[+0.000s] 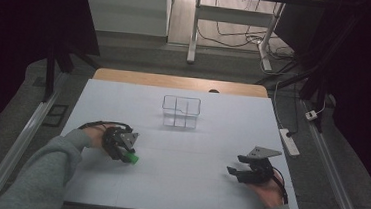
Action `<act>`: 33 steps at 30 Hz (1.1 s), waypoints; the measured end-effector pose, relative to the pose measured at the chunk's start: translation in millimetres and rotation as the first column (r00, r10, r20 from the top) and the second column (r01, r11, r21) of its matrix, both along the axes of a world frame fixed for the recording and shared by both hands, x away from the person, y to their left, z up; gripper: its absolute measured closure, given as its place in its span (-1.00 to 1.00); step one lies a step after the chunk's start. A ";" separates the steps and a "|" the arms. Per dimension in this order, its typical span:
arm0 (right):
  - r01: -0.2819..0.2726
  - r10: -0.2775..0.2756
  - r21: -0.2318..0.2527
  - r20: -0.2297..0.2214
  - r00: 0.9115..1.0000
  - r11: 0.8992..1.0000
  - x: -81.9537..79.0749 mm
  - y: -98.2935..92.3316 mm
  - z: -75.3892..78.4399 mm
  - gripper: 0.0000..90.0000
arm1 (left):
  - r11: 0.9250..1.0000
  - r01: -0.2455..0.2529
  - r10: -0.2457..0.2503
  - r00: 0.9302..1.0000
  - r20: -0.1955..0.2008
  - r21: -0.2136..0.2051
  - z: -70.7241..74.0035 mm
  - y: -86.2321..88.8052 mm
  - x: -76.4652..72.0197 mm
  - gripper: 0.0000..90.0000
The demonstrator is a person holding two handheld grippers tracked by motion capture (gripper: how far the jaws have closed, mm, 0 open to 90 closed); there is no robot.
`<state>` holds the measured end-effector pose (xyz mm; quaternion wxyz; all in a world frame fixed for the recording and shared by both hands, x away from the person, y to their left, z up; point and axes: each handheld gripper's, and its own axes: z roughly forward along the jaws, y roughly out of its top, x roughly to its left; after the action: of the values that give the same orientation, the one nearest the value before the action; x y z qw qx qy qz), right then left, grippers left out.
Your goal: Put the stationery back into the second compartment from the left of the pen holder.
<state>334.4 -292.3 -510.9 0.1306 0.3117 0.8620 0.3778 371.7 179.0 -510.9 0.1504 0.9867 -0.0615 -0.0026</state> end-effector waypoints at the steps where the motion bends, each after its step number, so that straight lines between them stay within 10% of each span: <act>1: 0.001 -0.001 0.000 0.000 1.000 1.000 0.0 -0.1 0.1 -0.25 | 1.000 0.004 -0.004 1.000 0.002 0.001 0.1 -0.1 0.0 0.47; 11: 0.005 -0.005 0.002 0.003 1.000 1.000 0.2 -1.0 0.4 -0.25 | 1.000 -0.024 0.023 0.999 0.041 0.004 2.6 -0.9 -3.7 0.48; 21: 0.009 -0.009 0.008 0.006 1.000 1.000 -0.3 -1.3 1.6 -0.25 | 0.981 -0.152 0.159 0.986 0.046 -0.122 26.2 13.5 -5.1 0.48; 33: 0.008 -0.008 0.014 0.014 1.000 1.000 -0.5 -0.9 2.7 -0.25 | 0.909 -0.263 0.293 0.955 0.047 -0.323 58.7 31.2 -16.1 0.48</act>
<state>333.9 -293.2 -508.2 0.1359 0.3133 0.8573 0.3853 355.5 210.2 -452.2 0.3005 0.9480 0.0730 0.0751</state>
